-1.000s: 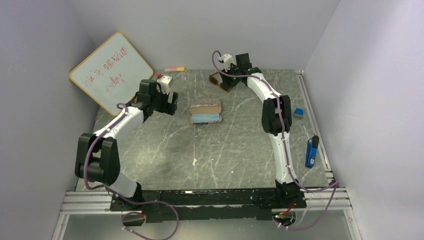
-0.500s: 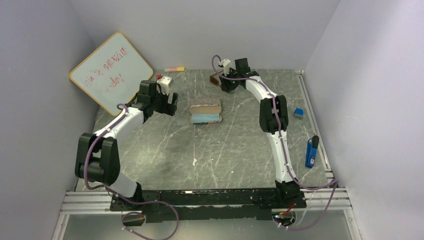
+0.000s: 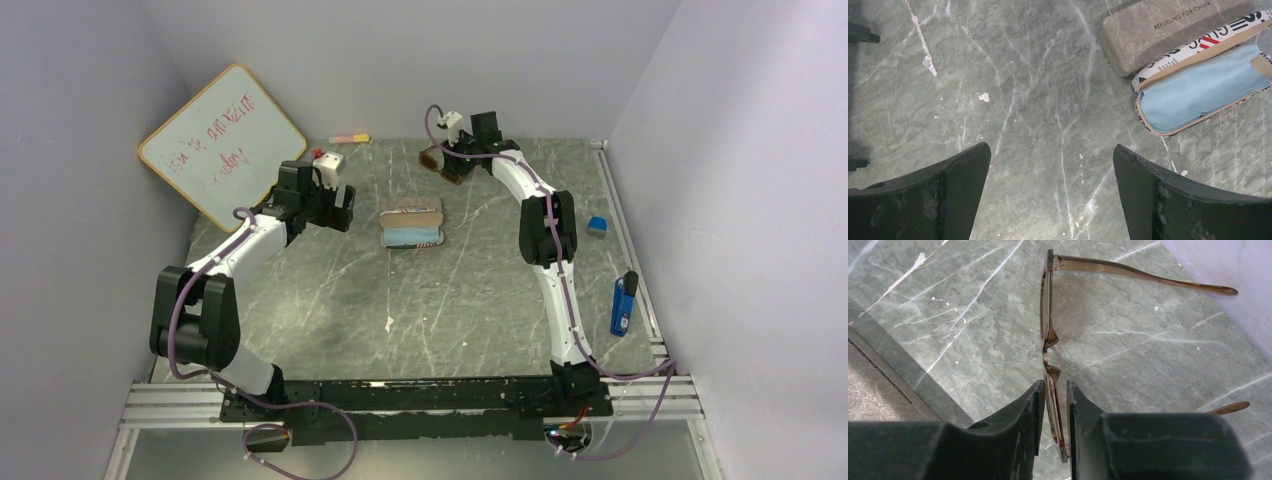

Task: Organize the sunglasses
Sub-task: Pick up the sunglasses from the center of the board.

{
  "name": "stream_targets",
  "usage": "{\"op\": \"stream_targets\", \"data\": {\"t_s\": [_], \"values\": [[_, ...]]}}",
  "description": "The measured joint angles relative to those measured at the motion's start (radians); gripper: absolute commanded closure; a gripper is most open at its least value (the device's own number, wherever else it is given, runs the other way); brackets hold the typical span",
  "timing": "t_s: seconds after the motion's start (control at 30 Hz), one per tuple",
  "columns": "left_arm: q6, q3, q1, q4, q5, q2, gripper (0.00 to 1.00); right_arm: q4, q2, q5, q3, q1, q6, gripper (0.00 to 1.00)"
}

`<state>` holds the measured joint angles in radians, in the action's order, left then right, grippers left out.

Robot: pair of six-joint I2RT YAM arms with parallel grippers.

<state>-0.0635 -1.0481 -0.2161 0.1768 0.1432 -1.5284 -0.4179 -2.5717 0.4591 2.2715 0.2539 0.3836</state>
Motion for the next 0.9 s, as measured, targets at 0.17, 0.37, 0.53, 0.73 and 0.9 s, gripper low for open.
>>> {"op": "stream_targets", "data": {"t_s": [0.17,0.37,0.53,0.73,0.9], "values": [[0.0,0.0,0.002,0.0,0.0,0.0,0.04,0.002,0.0,0.013,-0.01,0.0,0.01,0.97],[0.0,0.0,0.004,0.0,0.003,0.0,0.04,0.004,0.022,0.026,-0.043,0.0,0.018,1.0],[0.0,0.0,0.005,0.003,0.008,0.0,0.04,-0.016,0.115,0.047,-0.145,0.0,0.025,1.0],[-0.001,-0.032,0.005,0.048,0.043,0.02,0.04,-0.082,0.408,0.073,-0.334,0.0,0.071,1.0],[-0.032,-0.142,0.005,0.108,0.08,0.053,0.04,-0.116,0.75,0.104,-0.51,0.015,0.145,1.0]]}}
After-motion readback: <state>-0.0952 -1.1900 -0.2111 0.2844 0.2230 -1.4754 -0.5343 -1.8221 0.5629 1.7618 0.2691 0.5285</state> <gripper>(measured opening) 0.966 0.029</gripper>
